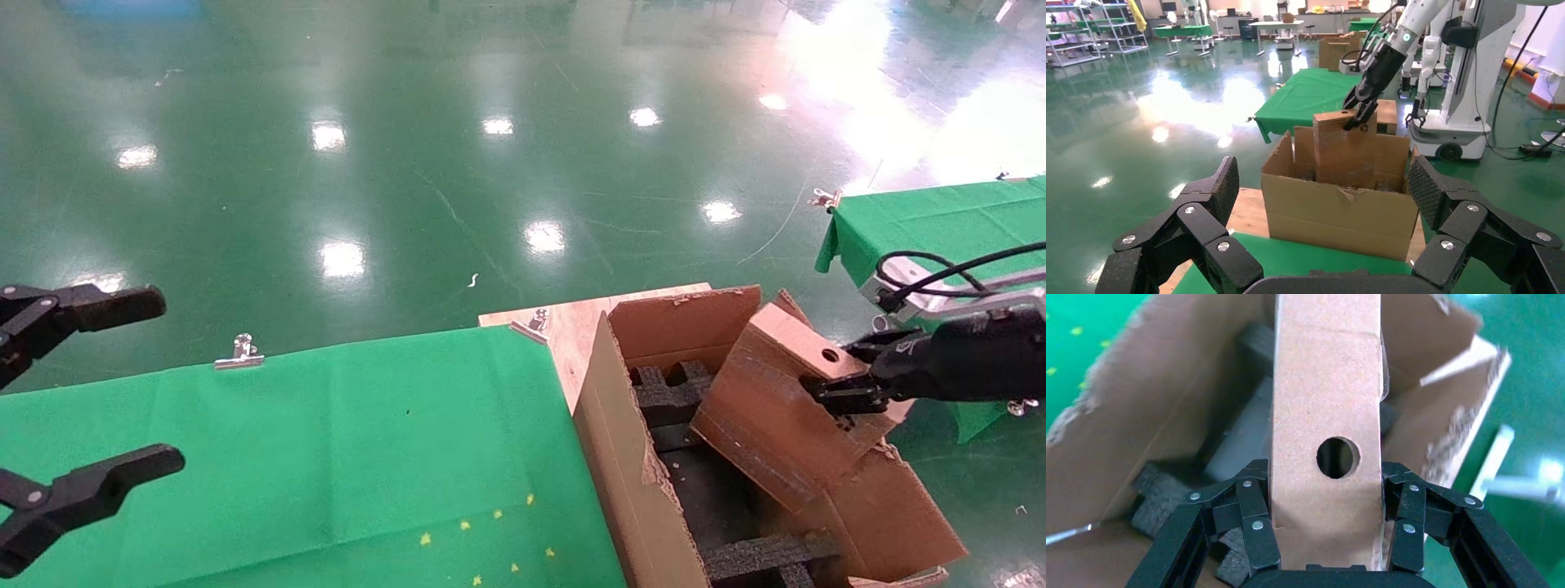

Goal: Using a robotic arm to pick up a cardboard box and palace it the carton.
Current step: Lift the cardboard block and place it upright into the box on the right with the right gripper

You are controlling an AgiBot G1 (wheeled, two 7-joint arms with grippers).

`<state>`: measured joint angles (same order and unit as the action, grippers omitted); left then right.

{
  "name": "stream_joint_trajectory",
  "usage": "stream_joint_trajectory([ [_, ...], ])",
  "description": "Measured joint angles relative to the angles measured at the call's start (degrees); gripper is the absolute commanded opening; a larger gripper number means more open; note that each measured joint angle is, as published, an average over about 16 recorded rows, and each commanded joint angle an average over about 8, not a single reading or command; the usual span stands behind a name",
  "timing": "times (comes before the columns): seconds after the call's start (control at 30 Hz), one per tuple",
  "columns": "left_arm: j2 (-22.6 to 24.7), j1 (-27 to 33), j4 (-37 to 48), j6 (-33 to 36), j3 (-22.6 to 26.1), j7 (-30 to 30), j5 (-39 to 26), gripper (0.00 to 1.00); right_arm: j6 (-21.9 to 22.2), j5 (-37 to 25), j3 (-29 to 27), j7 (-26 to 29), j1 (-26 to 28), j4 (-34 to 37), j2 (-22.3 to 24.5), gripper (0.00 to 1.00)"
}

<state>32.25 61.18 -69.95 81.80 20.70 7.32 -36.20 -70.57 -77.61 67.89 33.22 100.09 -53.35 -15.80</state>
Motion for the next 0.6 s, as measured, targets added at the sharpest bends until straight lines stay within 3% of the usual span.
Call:
stream_joint_trajectory([
  [0.33,0.0,0.0,0.0,0.0,0.0,0.0,0.0,1.00,12.0,-10.3,3.1,27.1,-4.1,-12.9,3.3,0.00],
  [0.6,0.0,0.0,0.0,0.0,0.0,0.0,0.0,1.00,15.0,-22.0,5.0,44.4,-4.7,-20.2,3.4,0.00],
])
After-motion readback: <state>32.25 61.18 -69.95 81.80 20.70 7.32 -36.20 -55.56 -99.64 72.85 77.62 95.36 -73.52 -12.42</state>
